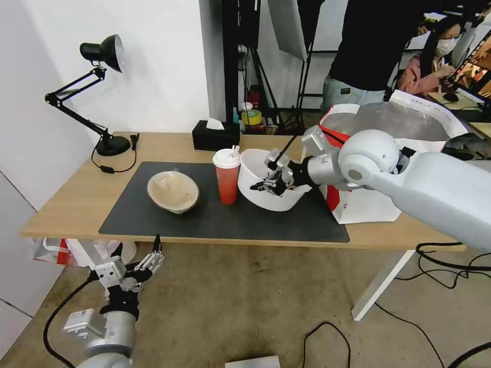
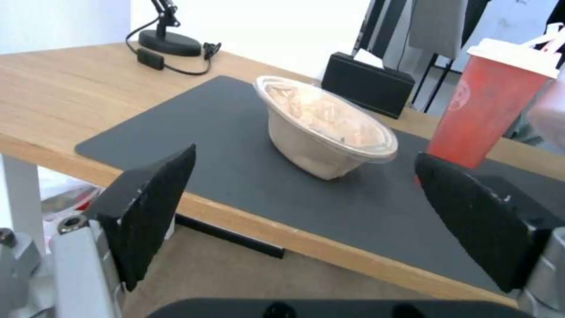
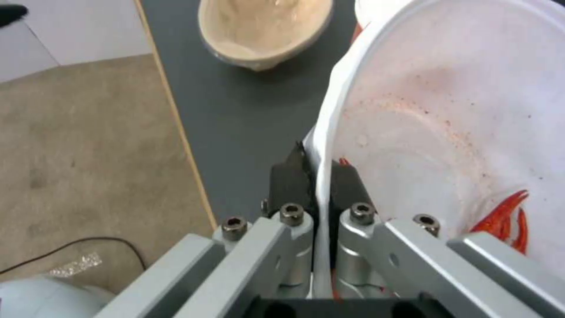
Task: Pick up the trash from the table and place it into the takeout bag.
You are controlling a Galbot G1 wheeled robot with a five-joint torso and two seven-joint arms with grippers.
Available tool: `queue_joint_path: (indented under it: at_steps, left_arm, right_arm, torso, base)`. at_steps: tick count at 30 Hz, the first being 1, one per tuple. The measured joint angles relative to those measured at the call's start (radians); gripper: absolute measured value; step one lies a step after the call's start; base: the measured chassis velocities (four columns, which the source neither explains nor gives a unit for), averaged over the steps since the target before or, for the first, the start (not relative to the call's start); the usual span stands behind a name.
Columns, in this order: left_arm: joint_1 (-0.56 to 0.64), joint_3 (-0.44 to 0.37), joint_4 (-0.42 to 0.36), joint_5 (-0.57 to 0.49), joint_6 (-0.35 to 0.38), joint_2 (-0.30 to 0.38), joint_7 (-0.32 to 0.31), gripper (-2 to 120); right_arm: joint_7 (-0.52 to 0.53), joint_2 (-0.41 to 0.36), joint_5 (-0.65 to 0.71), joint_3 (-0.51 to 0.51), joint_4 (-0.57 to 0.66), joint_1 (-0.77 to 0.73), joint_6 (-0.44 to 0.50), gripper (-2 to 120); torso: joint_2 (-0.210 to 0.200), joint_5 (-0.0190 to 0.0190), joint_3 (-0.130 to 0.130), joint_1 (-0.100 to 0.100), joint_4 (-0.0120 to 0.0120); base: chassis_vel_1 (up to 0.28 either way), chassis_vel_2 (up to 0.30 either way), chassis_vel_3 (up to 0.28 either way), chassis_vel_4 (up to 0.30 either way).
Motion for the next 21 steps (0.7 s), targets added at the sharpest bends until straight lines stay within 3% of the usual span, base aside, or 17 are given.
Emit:
queue_joint_path:
  at_steps: [21]
  left_arm:
    - [-0.020,0.001,0.013,-0.033,0.000,0.032,-0.005,100]
  right_arm:
    - [0.015,-0.028,0.063,-0.075,0.033,0.187,0.000,0]
  torso:
    - [0.000,0.0001,0.000,0.000,-0.0001]
  base:
    - [0.000,0.000,0.000,0.000]
